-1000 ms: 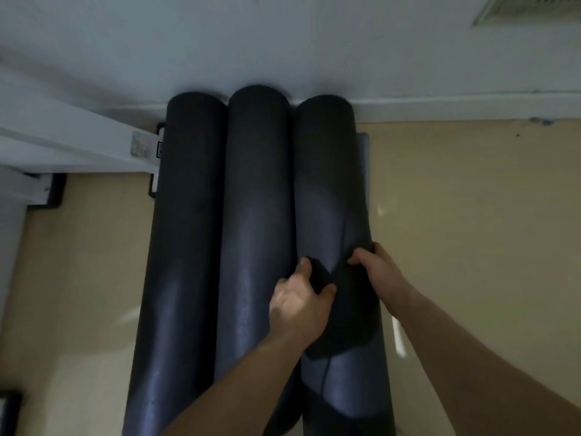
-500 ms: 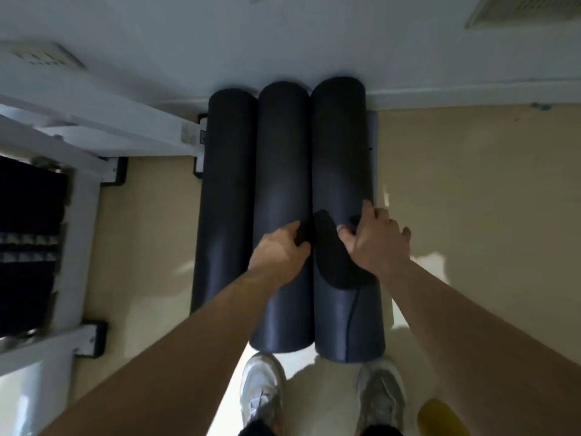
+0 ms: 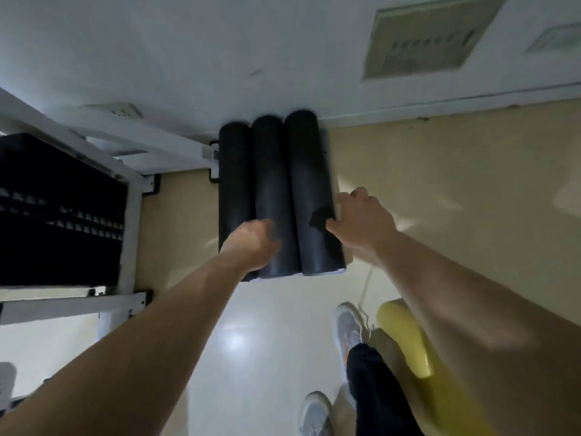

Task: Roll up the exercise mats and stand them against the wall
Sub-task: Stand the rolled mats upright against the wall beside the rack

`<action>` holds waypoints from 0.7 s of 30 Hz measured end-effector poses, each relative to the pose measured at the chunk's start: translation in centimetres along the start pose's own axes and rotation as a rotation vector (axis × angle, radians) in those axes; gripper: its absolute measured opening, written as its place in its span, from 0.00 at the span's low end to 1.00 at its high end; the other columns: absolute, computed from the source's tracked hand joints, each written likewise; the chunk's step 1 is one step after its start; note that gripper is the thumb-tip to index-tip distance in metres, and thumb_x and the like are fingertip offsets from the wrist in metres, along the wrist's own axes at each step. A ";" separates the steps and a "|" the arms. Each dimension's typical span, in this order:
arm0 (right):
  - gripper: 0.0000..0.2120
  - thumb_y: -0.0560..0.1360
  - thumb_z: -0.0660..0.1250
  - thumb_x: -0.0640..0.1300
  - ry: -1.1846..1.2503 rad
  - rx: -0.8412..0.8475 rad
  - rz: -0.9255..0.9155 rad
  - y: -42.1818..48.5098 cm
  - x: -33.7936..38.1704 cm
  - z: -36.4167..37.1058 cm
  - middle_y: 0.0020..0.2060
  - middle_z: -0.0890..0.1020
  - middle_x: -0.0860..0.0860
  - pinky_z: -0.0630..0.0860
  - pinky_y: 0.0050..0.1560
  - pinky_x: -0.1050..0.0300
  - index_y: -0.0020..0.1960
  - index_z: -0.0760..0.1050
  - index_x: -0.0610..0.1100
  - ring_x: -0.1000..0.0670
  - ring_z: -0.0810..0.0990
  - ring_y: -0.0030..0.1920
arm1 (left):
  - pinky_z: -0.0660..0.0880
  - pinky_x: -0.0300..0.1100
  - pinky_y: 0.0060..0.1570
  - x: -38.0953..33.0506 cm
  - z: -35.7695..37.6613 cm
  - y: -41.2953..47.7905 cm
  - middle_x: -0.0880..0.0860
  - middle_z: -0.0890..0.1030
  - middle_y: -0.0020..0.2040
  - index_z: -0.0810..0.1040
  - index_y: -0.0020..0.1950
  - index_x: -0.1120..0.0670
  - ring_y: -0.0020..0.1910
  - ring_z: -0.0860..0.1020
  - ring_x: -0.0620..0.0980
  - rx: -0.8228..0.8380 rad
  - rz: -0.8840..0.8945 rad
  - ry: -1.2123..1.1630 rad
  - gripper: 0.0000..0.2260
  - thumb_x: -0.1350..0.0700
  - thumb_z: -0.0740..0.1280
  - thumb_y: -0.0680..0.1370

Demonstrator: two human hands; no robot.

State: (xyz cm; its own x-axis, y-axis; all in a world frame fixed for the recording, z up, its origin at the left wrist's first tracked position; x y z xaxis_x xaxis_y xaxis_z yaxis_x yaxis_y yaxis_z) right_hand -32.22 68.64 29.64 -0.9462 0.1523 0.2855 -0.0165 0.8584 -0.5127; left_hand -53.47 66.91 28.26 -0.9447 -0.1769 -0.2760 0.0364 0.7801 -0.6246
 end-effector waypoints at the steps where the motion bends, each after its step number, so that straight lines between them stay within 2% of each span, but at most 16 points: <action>1: 0.24 0.79 0.64 0.54 0.033 -0.013 0.018 -2.1 -0.4 0.0 0.65 0.70 0.43 0.73 0.58 0.45 0.71 0.70 0.46 0.39 0.72 0.64 | 0.76 0.50 0.61 -0.4 0.5 -1.7 0.57 0.78 0.68 0.72 0.73 0.52 0.63 0.77 0.58 -0.003 0.030 0.020 0.21 0.50 0.64 0.81; 4: 0.24 0.79 0.64 0.54 0.081 -0.022 0.087 -8.4 -2.5 0.9 0.65 0.70 0.44 0.73 0.59 0.46 0.72 0.70 0.46 0.39 0.72 0.64 | 0.75 0.49 0.62 -1.7 2.4 -6.9 0.55 0.76 0.70 0.70 0.76 0.48 0.66 0.76 0.57 -0.005 0.075 0.079 0.24 0.48 0.63 0.79; 9: 0.24 0.80 0.63 0.56 0.078 -0.051 0.182 -19.6 -8.9 2.3 0.65 0.70 0.43 0.73 0.62 0.47 0.71 0.71 0.44 0.40 0.73 0.65 | 0.74 0.48 0.60 -6.2 6.8 -14.9 0.54 0.79 0.63 0.76 0.67 0.54 0.64 0.76 0.59 -0.003 0.169 0.077 0.16 0.51 0.64 0.81; 12: 0.23 0.81 0.63 0.56 0.151 -0.070 0.285 -27.3 -14.5 3.0 0.66 0.71 0.45 0.72 0.66 0.48 0.73 0.71 0.48 0.41 0.72 0.68 | 0.77 0.49 0.55 -8.9 10.4 -19.2 0.51 0.81 0.57 0.78 0.61 0.51 0.58 0.78 0.56 -0.004 0.250 0.128 0.13 0.49 0.64 0.78; 14: 0.24 0.80 0.64 0.55 0.209 -0.103 0.355 -33.1 -18.5 4.1 0.68 0.71 0.45 0.71 0.68 0.49 0.74 0.70 0.48 0.41 0.71 0.70 | 0.76 0.49 0.58 -10.9 13.5 -22.6 0.53 0.81 0.61 0.76 0.67 0.49 0.60 0.78 0.55 0.001 0.288 0.155 0.17 0.49 0.64 0.78; 17: 0.26 0.79 0.65 0.57 0.273 -0.152 0.474 -42.4 -24.2 6.3 0.69 0.71 0.44 0.72 0.68 0.48 0.73 0.71 0.47 0.40 0.71 0.71 | 0.70 0.46 0.67 -14.0 18.7 -28.9 0.52 0.74 0.73 0.68 0.77 0.51 0.71 0.72 0.53 0.026 0.325 0.164 0.25 0.48 0.64 0.81; 21: 0.25 0.79 0.64 0.56 0.297 -0.153 0.618 -54.5 -31.5 10.0 0.66 0.71 0.44 0.72 0.65 0.47 0.73 0.70 0.47 0.40 0.72 0.68 | 0.68 0.44 0.68 -19.2 26.8 -36.8 0.52 0.72 0.74 0.65 0.79 0.50 0.72 0.70 0.52 0.139 0.454 0.255 0.27 0.48 0.64 0.81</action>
State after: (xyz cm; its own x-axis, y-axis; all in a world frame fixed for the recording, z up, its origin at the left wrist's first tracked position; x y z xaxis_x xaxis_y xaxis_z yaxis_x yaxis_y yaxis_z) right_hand -4.73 12.16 40.46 -0.6390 0.7430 0.1992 0.5619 0.6277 -0.5387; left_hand -27.97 25.51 36.94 -0.8723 0.3247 -0.3656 0.4863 0.6543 -0.5792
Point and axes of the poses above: each hand's wrist, its own y-axis towards the middle knuckle, its own z-axis out of the palm, x = y × z, the point moved 6 cm from there along y, towards the middle knuckle
